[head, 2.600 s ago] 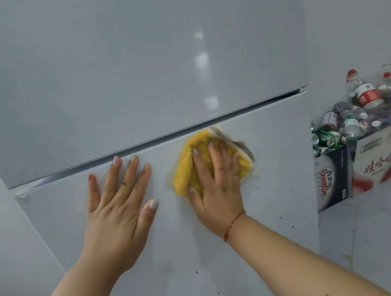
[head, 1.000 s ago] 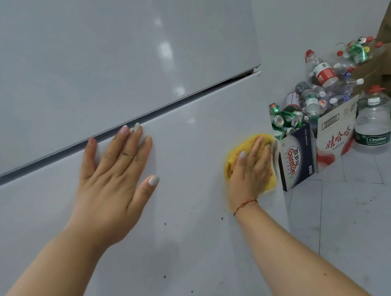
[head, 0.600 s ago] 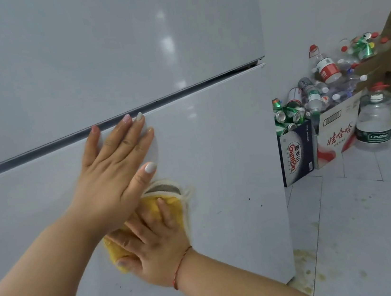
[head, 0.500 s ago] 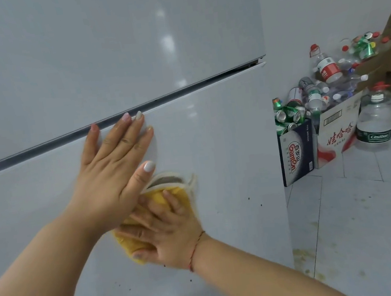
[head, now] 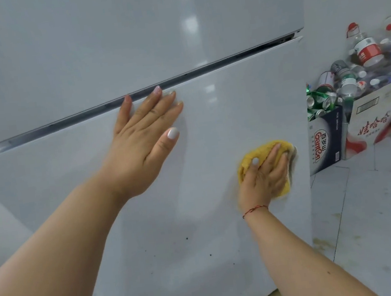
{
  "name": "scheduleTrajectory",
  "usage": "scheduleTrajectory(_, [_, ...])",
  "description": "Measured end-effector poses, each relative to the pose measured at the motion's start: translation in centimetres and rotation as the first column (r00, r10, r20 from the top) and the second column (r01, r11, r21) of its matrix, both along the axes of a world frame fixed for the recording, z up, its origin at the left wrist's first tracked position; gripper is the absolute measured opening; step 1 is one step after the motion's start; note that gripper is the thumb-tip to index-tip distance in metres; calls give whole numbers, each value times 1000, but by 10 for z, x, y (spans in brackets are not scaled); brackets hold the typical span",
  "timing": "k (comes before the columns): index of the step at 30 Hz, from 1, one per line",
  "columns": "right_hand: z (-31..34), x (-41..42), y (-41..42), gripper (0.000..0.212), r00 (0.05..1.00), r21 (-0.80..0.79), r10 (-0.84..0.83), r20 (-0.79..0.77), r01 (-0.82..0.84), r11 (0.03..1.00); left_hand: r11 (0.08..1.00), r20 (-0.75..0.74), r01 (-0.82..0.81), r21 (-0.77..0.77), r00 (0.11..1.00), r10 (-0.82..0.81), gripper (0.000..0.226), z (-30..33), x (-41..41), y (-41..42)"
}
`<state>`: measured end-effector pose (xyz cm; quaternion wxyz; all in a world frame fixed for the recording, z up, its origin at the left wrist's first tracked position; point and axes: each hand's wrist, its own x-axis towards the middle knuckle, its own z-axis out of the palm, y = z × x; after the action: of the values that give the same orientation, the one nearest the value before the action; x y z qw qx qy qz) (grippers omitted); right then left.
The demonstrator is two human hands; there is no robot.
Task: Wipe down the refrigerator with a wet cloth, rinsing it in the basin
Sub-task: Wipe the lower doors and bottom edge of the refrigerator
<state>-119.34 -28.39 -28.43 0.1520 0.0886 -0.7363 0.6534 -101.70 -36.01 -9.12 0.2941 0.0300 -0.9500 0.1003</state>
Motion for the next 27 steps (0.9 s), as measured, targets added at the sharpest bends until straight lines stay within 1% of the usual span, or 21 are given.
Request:
scheduleTrajectory(2, [-6,32,-14,81,998,-14,55,-4,-55,998,990,-33,74,116,997,-70,66,3,10,2])
scheduleTrajectory(4, [-11,69,-28,78,987,55,127,-97,-122,991,968,-149,119,221,985,-87,62,-1,29,5])
scheduleTrajectory(6, [-14,105,-41,73,946,183,200,-254,-156,971,937,-264,126,327,964,-37,64,-14,53,7])
scheduleTrajectory(8, [-15,131,-52,70,844,315,274,-461,-133,940,896,-339,115,429,940,41,62,-31,76,7])
scheduleTrajectory(10, [-9,154,-65,70,666,416,353,-657,-71,907,849,-408,113,516,904,127,57,-48,100,2])
scheduleTrajectory(12, [-1,176,-79,67,436,522,478,-763,-21,853,801,-478,129,584,853,211,49,-62,119,-2])
scheduleTrajectory(14, [2,193,-90,65,200,651,634,-747,32,758,781,-540,140,609,794,279,42,-74,132,-4])
scheduleTrajectory(16, [-7,198,-99,63,-28,747,757,-652,144,649,765,-577,155,625,752,319,39,-85,141,-3])
scheduleTrajectory(18, [-21,191,-102,60,-198,748,811,-551,312,585,765,-576,137,629,743,341,37,-94,145,-2])
scheduleTrajectory(19, [-30,184,-102,59,-248,726,820,-516,380,572,766,-568,120,631,745,351,36,-99,145,-1])
scheduleTrajectory(21, [-46,166,-99,58,-290,700,828,-479,443,560,764,-543,87,639,755,368,36,-107,144,2])
scheduleTrajectory(22, [-52,155,-94,57,-302,692,819,-487,438,573,760,-530,74,645,760,376,38,-112,143,4])
scheduleTrajectory(24, [-57,132,-81,51,-313,684,781,-540,378,624,755,-506,52,654,771,385,41,-121,139,6])
scheduleTrajectory(26, [-59,108,-63,49,-280,681,758,-589,334,652,733,-470,48,679,795,384,44,-131,132,6])
scheduleTrajectory(27, [-59,94,-53,49,-244,669,745,-621,330,666,716,-447,50,696,811,377,44,-136,127,7])
